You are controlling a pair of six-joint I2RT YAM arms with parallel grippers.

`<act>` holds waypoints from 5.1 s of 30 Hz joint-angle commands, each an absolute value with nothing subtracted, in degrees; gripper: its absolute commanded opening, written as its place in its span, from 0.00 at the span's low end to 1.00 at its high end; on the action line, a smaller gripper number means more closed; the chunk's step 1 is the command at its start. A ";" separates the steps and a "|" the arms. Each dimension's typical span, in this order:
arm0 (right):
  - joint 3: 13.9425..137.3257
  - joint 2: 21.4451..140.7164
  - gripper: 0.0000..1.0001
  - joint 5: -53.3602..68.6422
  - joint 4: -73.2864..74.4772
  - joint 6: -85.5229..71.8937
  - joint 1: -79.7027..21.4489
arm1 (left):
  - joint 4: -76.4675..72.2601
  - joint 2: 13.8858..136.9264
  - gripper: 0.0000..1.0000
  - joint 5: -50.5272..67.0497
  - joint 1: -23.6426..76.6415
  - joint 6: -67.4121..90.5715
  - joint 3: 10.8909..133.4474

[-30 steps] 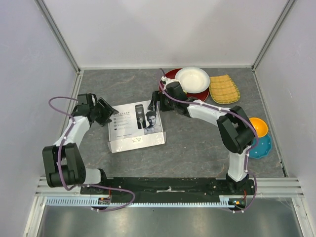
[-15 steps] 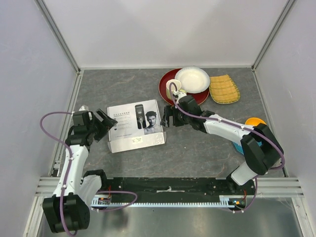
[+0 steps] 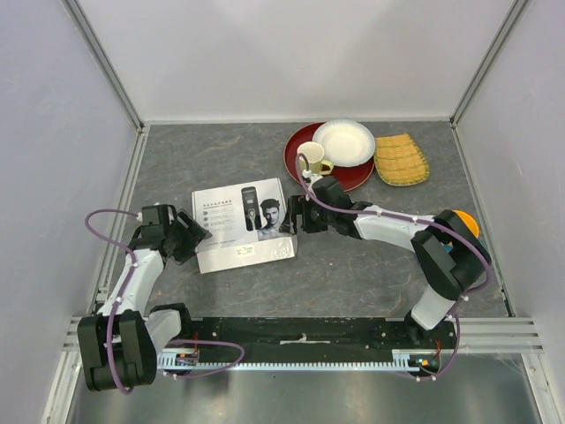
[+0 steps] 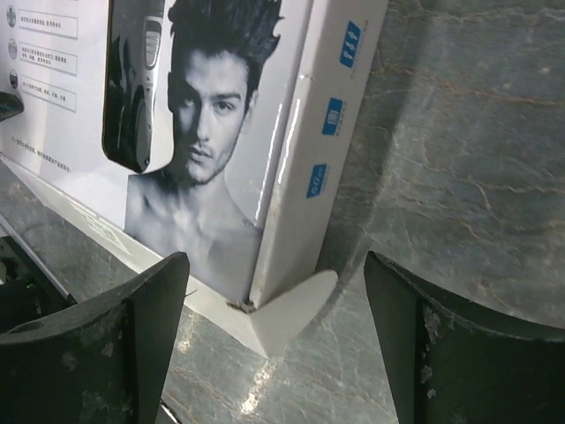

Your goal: Sort the hair-cutting tools

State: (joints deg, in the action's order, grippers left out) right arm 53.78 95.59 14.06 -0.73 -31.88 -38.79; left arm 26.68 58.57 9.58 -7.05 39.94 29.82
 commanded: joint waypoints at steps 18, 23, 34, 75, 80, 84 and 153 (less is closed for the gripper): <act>69.96 104.42 0.87 13.64 -2.12 -30.33 -38.85 | 20.19 66.90 0.75 10.83 -6.94 38.06 39.37; 67.68 100.38 0.96 5.81 2.55 -27.25 -38.94 | 24.08 61.01 0.77 4.48 -6.94 37.71 37.63; 60.30 97.56 0.96 14.93 3.96 -24.44 -40.16 | 24.96 59.15 0.74 8.08 -3.43 37.79 32.17; 64.78 95.01 0.72 13.98 16.87 -27.42 -43.07 | 33.92 54.58 0.58 14.15 -1.49 35.59 36.65; 64.78 95.18 0.70 14.15 16.87 -27.25 -43.07 | 34.89 54.67 0.59 12.48 -1.49 37.00 37.00; 64.42 95.62 0.70 13.97 16.87 -27.25 -43.07 | 35.51 55.28 0.58 11.43 -1.41 36.91 36.91; 61.61 101.34 0.55 9.93 9.58 -26.98 -43.07 | 35.59 56.16 0.49 10.20 -0.70 37.88 36.21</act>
